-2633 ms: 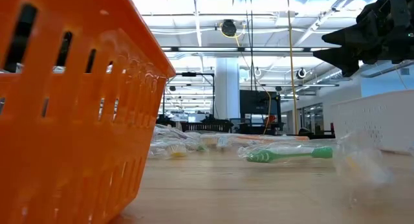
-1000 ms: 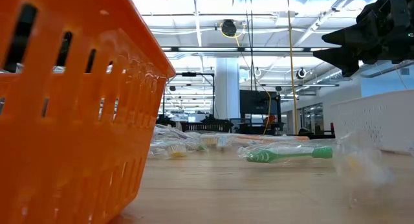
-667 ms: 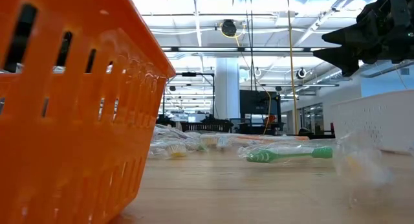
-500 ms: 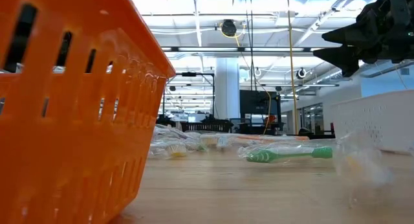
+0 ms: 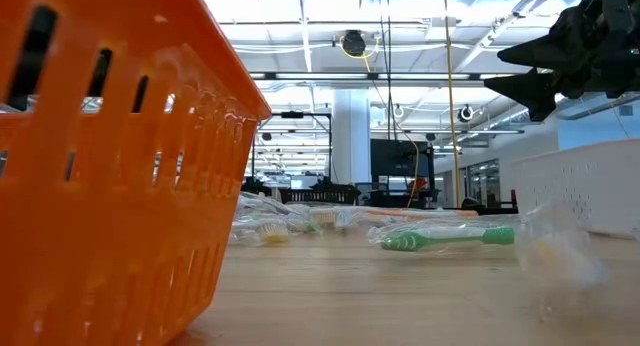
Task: Pick & Place Toothbrushes
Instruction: Put the green toothbrush into the black bin
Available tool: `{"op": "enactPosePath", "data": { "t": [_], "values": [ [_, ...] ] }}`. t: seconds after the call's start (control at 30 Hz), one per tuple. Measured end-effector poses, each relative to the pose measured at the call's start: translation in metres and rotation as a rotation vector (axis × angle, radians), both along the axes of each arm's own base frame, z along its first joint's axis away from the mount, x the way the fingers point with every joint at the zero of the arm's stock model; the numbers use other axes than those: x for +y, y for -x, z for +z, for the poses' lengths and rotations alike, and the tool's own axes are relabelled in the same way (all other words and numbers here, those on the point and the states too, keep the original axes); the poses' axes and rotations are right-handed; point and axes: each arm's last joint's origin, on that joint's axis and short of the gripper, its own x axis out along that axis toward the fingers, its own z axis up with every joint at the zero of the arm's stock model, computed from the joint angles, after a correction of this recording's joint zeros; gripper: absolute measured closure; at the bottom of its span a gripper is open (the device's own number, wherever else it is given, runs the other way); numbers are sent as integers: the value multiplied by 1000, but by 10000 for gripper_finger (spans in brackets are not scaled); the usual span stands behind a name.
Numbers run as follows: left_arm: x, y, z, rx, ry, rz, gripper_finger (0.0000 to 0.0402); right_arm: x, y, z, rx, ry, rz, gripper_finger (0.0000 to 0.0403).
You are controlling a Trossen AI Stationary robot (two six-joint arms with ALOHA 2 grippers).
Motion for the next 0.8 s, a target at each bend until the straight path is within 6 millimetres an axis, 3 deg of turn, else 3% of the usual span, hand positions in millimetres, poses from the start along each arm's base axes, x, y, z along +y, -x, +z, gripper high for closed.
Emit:
{"op": "enactPosePath", "data": {
  "t": [0.27,0.53,0.8],
  "values": [
    [0,2,11,-115,-32,9,398,0,0,0,-4,-14,1,145],
    [0,2,10,-88,-97,38,398,0,0,0,-18,-133,12,145],
    [1,2,10,-71,-173,75,398,0,0,0,-18,-136,12,145]
  ]
}}
